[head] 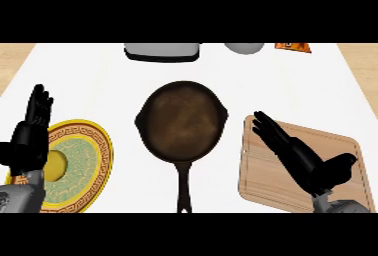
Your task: Pick the tomato from the cutting board and place it in the pan
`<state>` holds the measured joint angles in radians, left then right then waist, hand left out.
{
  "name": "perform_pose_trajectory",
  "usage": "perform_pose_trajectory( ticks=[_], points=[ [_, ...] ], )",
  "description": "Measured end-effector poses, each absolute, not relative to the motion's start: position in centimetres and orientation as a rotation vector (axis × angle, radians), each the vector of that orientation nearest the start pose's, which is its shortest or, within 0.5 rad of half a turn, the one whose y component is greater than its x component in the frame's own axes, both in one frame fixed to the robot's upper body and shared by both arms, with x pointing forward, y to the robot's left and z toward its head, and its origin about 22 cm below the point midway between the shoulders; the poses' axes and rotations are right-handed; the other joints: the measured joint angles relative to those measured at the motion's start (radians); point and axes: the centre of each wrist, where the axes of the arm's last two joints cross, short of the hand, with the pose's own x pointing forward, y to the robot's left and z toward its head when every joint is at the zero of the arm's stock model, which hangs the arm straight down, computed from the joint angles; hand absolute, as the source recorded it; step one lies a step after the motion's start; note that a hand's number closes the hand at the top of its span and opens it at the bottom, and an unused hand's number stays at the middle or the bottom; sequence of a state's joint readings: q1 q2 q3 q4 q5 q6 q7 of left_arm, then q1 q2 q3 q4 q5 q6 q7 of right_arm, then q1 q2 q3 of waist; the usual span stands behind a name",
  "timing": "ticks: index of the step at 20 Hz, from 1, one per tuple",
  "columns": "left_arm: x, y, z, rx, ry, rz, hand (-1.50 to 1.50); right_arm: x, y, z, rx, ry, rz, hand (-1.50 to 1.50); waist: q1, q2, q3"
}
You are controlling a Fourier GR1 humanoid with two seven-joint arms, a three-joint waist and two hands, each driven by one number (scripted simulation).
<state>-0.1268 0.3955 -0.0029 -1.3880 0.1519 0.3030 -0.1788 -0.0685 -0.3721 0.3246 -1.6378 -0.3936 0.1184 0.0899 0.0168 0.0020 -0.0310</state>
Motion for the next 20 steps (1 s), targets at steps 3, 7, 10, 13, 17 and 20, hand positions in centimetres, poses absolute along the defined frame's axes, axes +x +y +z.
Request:
perform_pose_trajectory(
  ticks=[3, 7, 10, 13, 17, 20],
  points=[
    [27.1, 32.8, 1.7, 0.469, -1.627, 0.000, 0.00, 25.5, -23.1, 4.8, 0.471, -1.512, 0.445, -1.50, -0.002, 0.001, 0.018],
    [26.1, 34.4, 0.5, 0.511, -1.466, -0.038, 0.00, 27.1, -22.9, 7.5, 0.685, -1.684, 0.418, 1.50, -0.012, 0.010, 0.039],
    [25.3, 35.0, -0.7, 0.516, -1.372, -0.046, 0.00, 28.4, -26.4, 10.2, 0.378, -1.795, 0.549, 1.50, -0.032, -0.003, 0.030],
    [25.5, 35.1, -0.6, 0.507, -1.302, -0.059, 0.00, 28.8, -29.6, 7.5, 0.363, -1.835, 0.308, -1.50, -0.028, 0.006, 0.034],
    [26.1, 34.7, 0.1, 0.499, -1.250, -0.084, 0.00, 28.9, -34.4, 4.8, 0.398, -1.908, 0.282, -1.50, -0.015, 0.006, 0.035],
    [26.3, 34.9, 0.3, 0.497, -1.232, -0.093, 0.00, 29.6, -36.9, 5.3, 0.395, -1.951, 0.372, -1.50, -0.010, 0.004, 0.034]
  ],
)
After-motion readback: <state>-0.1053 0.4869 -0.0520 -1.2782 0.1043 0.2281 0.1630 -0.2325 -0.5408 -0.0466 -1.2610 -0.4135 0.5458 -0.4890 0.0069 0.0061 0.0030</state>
